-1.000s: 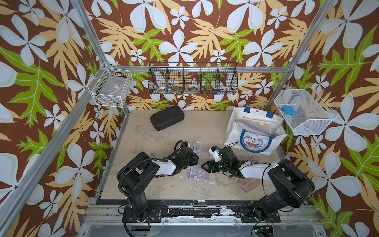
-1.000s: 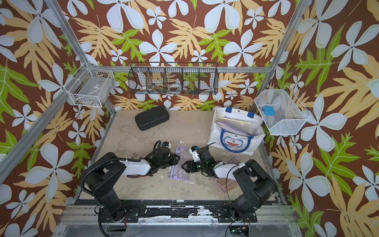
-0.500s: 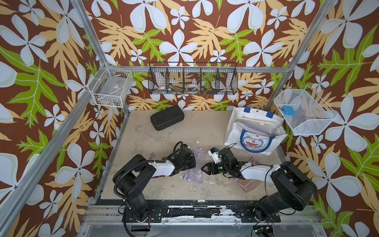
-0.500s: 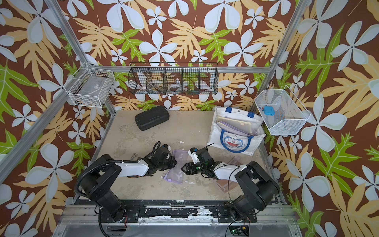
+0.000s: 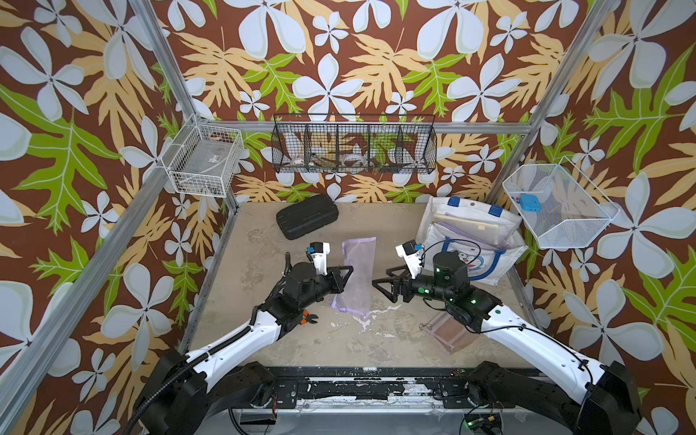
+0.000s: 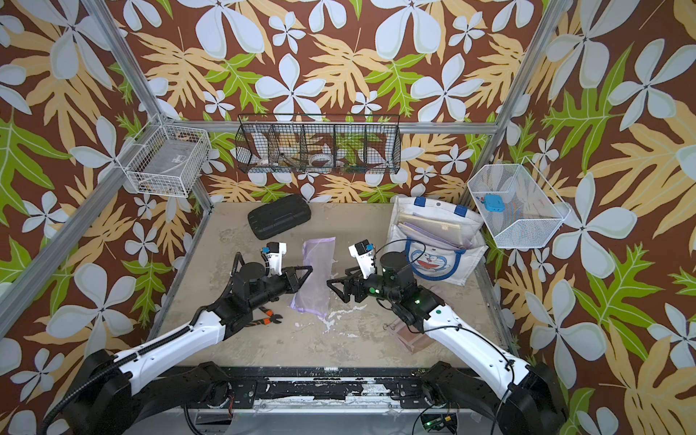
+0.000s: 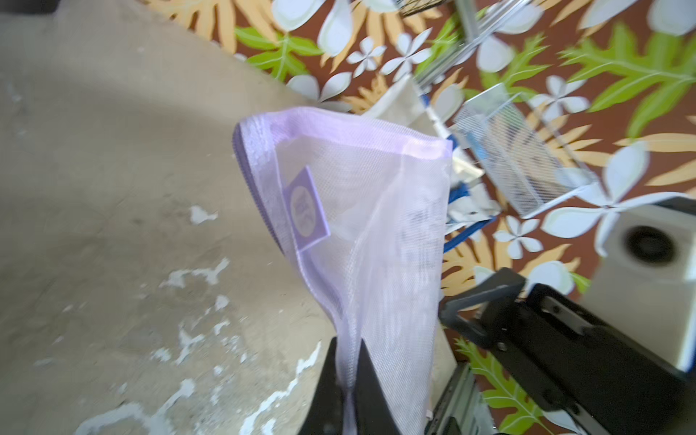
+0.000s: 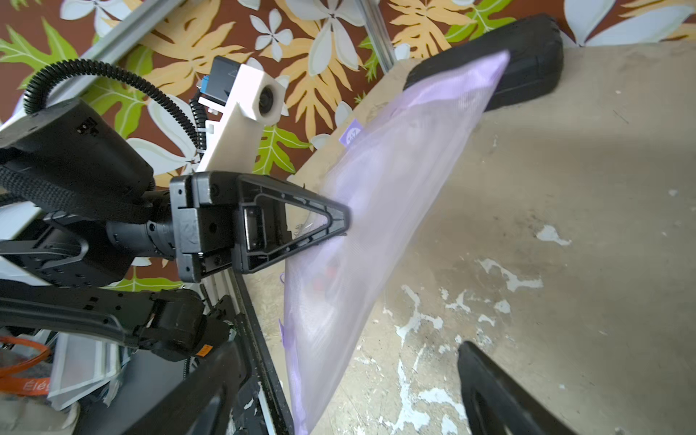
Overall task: Put the pencil pouch into the canvas bag
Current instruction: Pick up the pencil case from the center of the board.
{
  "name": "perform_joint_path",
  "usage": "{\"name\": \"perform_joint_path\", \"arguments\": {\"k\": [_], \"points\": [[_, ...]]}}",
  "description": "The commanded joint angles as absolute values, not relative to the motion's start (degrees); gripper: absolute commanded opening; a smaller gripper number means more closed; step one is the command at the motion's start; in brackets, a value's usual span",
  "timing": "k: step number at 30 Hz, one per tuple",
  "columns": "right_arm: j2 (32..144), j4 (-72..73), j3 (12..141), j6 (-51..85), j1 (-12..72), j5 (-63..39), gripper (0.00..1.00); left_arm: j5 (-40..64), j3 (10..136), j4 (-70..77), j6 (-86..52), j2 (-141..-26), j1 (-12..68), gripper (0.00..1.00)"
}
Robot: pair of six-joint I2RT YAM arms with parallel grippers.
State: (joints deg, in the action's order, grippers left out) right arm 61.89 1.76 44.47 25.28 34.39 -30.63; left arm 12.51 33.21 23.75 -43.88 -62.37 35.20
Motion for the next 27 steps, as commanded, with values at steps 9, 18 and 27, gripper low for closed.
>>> {"name": "perform_joint_path", "arguments": {"k": [9, 18, 27], "points": [[64.8, 8.4, 45.3, 27.8, 36.2, -37.0, 0.77, 18.4, 29.6, 36.0, -46.0, -57.8, 36.0, 0.0], [69.0, 11.9, 46.5, 27.8, 38.7, -36.8, 0.26, 19.2, 29.6, 36.1, -44.4, -57.4, 37.0, 0.0], [64.6, -3.5, 52.3, 18.7, 39.5, -25.7, 0.0, 15.6, 31.0, 29.7, -41.5, -56.3, 36.7, 0.76]]}}
